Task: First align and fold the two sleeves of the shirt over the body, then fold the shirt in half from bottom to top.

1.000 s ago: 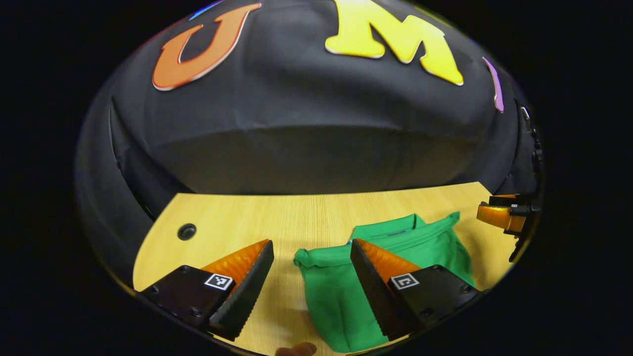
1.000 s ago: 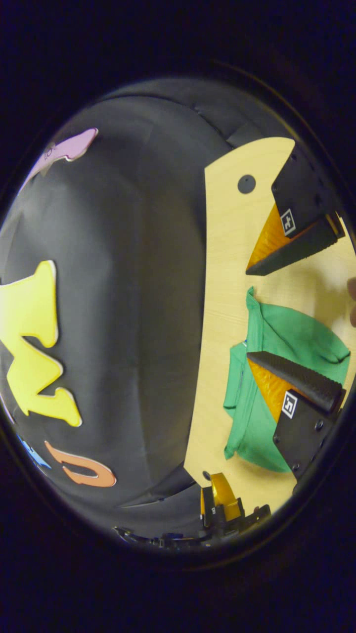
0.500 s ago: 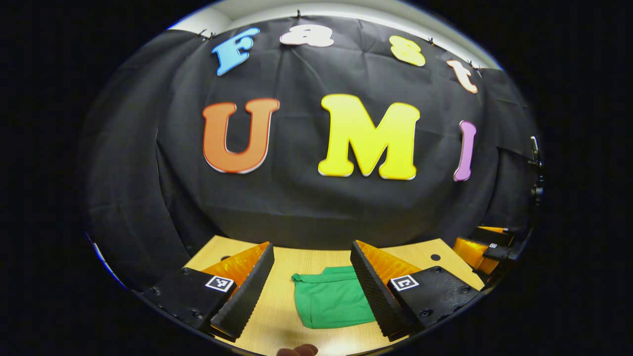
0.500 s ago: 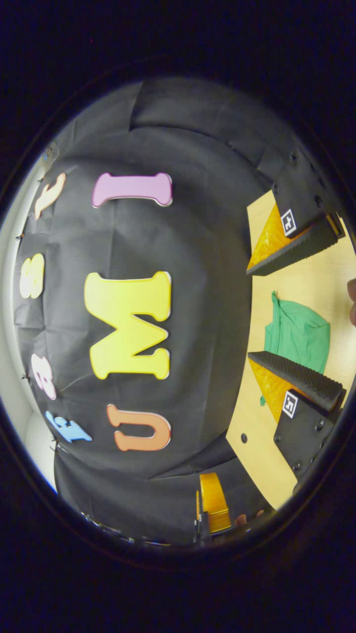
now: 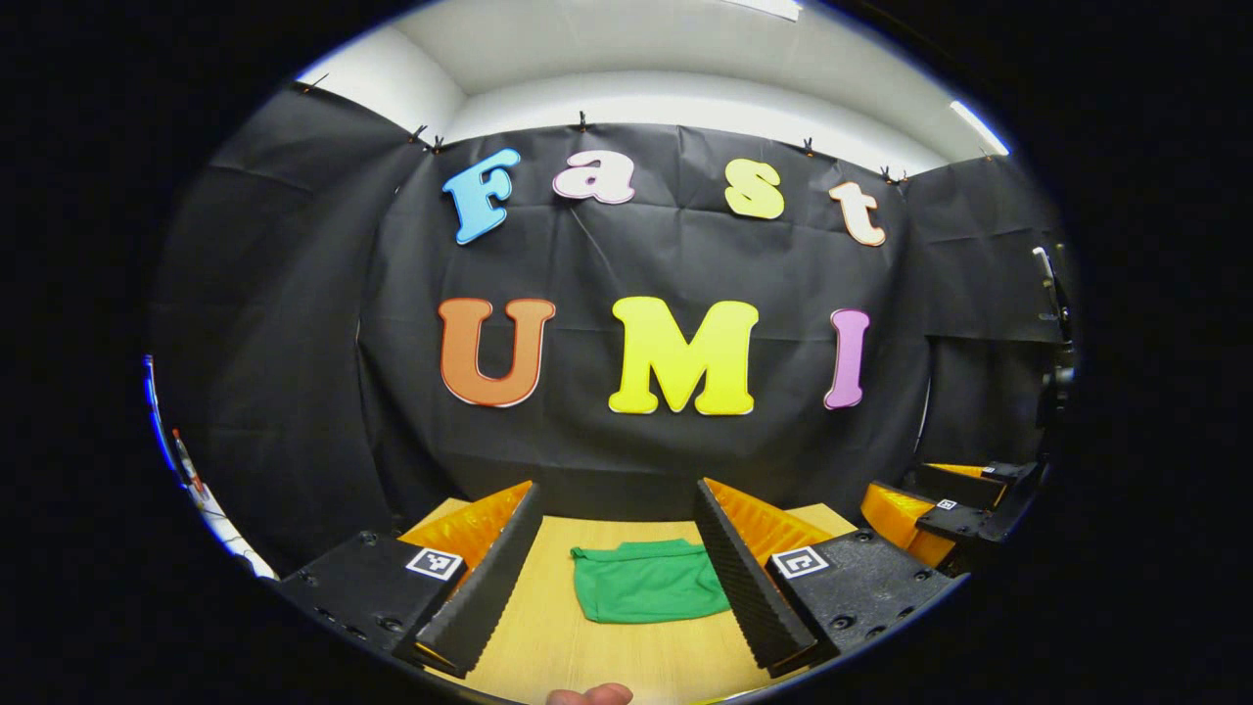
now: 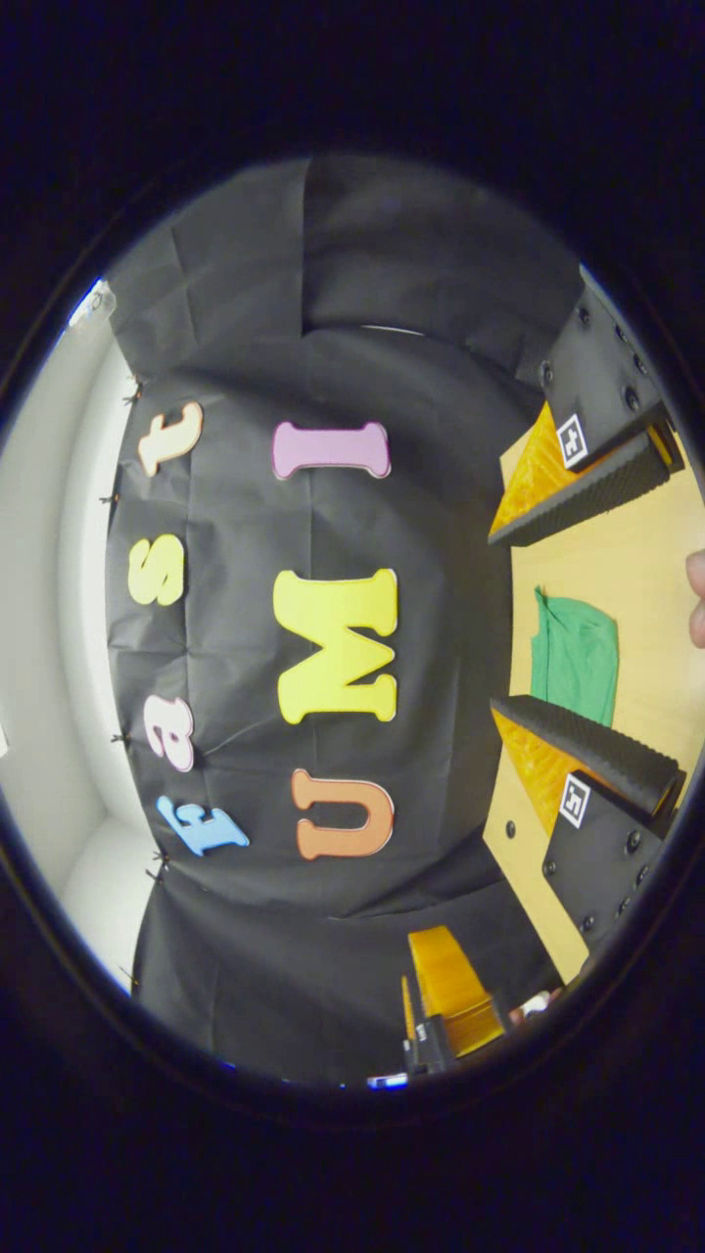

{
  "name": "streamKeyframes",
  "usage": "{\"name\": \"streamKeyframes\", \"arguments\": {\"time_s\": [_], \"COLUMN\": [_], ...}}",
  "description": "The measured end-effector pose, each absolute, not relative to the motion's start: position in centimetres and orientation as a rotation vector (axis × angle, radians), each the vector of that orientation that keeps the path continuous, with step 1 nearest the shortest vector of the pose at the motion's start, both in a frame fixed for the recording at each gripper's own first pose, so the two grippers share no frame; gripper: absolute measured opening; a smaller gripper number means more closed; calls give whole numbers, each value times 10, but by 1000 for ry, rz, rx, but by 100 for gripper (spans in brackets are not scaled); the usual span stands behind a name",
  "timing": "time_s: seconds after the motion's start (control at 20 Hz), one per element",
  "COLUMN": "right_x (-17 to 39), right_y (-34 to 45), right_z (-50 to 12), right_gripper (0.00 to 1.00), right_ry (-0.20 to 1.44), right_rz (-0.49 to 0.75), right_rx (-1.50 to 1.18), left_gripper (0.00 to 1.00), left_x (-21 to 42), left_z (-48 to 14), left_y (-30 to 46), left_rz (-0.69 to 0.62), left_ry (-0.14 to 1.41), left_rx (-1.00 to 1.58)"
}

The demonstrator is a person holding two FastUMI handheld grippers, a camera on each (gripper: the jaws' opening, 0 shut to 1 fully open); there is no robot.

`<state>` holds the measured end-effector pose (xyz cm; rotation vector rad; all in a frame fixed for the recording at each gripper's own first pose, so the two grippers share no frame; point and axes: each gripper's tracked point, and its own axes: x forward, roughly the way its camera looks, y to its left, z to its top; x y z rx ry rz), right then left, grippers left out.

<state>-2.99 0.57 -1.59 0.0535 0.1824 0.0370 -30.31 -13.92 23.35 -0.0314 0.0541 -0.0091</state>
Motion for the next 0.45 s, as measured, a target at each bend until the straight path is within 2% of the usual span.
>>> {"name": "streamKeyframes", "arguments": {"time_s": [0.15,0.45], "right_x": [-47,-56], "right_y": [2,17], "right_z": [-4,-1], "right_gripper": [93,94], "right_ry": [103,103], "right_rz": [26,55], "right_rx": [-60,-42], "left_gripper": [99,99], "left_x": [-324,-331], "left_z": [221,229], "left_y": [-141,-133], "left_rz": [-12,20], "left_ry": [88,66], "left_rx": [-32,-36]}}
